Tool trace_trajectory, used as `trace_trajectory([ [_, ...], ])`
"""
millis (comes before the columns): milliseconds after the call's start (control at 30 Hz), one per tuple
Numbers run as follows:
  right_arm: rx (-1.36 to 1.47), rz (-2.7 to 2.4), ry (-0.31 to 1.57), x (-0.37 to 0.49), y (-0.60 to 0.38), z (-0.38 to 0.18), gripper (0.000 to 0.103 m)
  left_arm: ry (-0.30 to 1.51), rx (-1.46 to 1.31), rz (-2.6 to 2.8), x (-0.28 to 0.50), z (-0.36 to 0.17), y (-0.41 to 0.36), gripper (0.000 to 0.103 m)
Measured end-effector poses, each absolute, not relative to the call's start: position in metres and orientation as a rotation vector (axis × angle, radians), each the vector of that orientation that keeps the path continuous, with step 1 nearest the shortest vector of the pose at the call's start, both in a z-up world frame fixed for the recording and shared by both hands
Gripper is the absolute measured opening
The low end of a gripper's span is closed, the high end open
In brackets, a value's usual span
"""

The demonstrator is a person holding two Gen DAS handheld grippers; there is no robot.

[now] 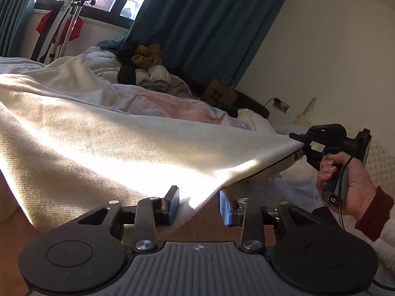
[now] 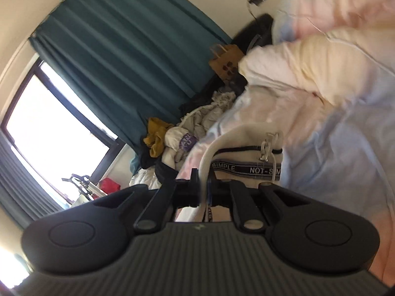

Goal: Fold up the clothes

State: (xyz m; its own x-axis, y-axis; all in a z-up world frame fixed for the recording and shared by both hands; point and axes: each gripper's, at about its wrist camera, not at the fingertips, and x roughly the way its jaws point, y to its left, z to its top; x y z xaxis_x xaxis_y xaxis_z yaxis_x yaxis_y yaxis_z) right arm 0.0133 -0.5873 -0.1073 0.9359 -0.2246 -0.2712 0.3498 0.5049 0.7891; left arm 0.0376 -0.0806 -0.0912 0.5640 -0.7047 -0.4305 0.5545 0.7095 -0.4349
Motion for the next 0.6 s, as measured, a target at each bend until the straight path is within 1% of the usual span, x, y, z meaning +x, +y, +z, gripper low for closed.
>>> trace_trajectory([
  [33, 1.042, -0.352, 0.162, 0.012, -0.593, -0.117, 0.009, 0.642, -0.282, -0.745, 0.034, -0.091, -0.076, 0.052],
  [67, 1.097, -0.350, 0.175, 0.010, -0.598, -0.126, 0.009, 0.665, -0.306, -0.732, 0.033, -0.091, -0.069, 0.053],
  [133, 1.175, -0.344, 0.192, 0.009, -0.604, -0.141, 0.009, 0.716, -0.369, -0.674, 0.031, -0.088, -0.054, 0.063],
  [267, 1.198, -0.352, 0.252, 0.010, -0.605, -0.156, 0.009, 0.791, -0.557, -0.552, 0.036, -0.077, -0.006, 0.068],
  [300, 1.205, -0.353, 0.263, 0.009, -0.605, -0.159, 0.009, 0.791, -0.593, -0.525, 0.037, -0.072, 0.007, 0.071],
  [467, 1.211, -0.365, 0.272, 0.005, -0.606, -0.162, 0.009, 0.731, -0.646, -0.347, 0.053, -0.045, 0.087, 0.073],
  [600, 1.124, -0.381, 0.249, 0.007, -0.604, -0.152, 0.009, 0.671, -0.657, -0.193, 0.070, -0.024, 0.155, 0.075],
])
